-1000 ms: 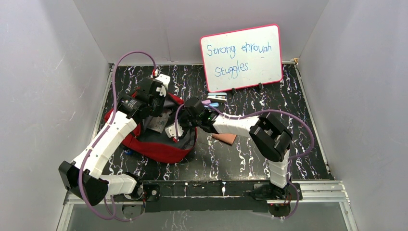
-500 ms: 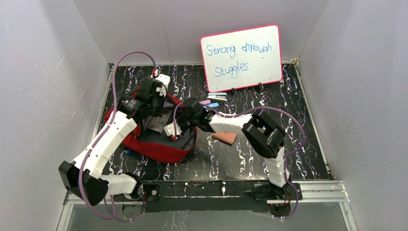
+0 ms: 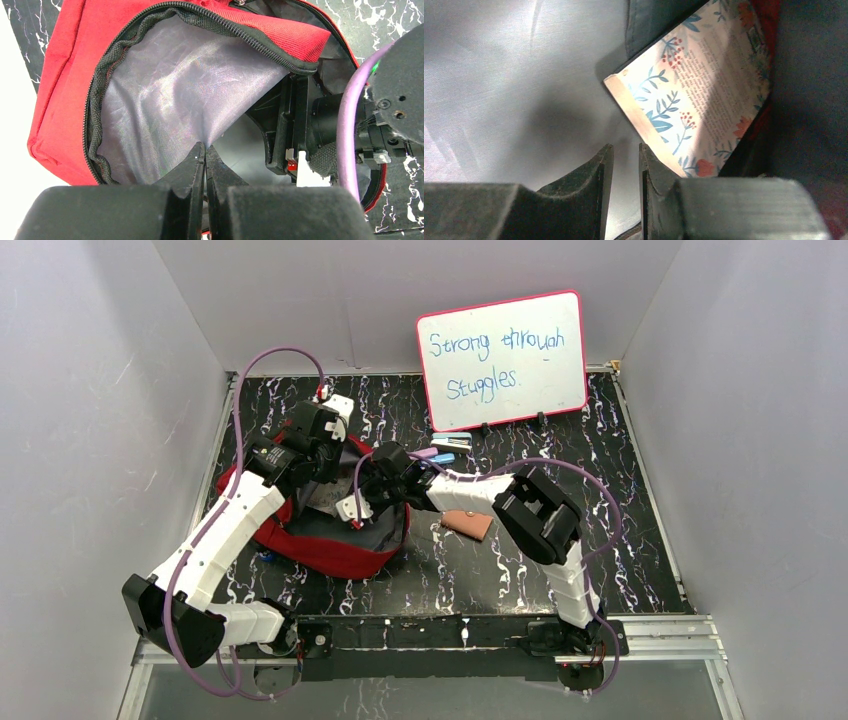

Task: Pack the student bag
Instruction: Place the book in the student bag.

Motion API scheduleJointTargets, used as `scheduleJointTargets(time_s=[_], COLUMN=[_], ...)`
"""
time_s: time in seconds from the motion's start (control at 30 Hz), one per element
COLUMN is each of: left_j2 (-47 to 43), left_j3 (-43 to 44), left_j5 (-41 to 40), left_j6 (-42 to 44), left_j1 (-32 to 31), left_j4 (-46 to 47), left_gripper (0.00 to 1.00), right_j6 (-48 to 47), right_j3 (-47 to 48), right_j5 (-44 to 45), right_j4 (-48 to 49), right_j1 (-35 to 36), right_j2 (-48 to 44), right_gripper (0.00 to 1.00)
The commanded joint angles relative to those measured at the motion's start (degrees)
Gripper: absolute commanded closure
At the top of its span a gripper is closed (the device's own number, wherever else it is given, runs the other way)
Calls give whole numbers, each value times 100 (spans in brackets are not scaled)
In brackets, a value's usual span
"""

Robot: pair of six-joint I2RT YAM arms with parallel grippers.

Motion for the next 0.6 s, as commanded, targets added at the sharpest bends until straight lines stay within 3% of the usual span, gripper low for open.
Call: scheduleJointTargets(time_s=[0.0, 0.57], left_j2=[-182, -145], left_j3=[-35, 27], left_j5=[-10, 6], left_j6=[-59, -59], left_j1=[-18, -18], left_j4=[14, -8], left_gripper=[100, 100], right_j6=[-123, 91], right_j3=[206, 1130], right_j5=[-185, -189], right_j4=[-229, -216], right_j1=[-20, -26], right_j2=[26, 733], right_gripper=[68, 67])
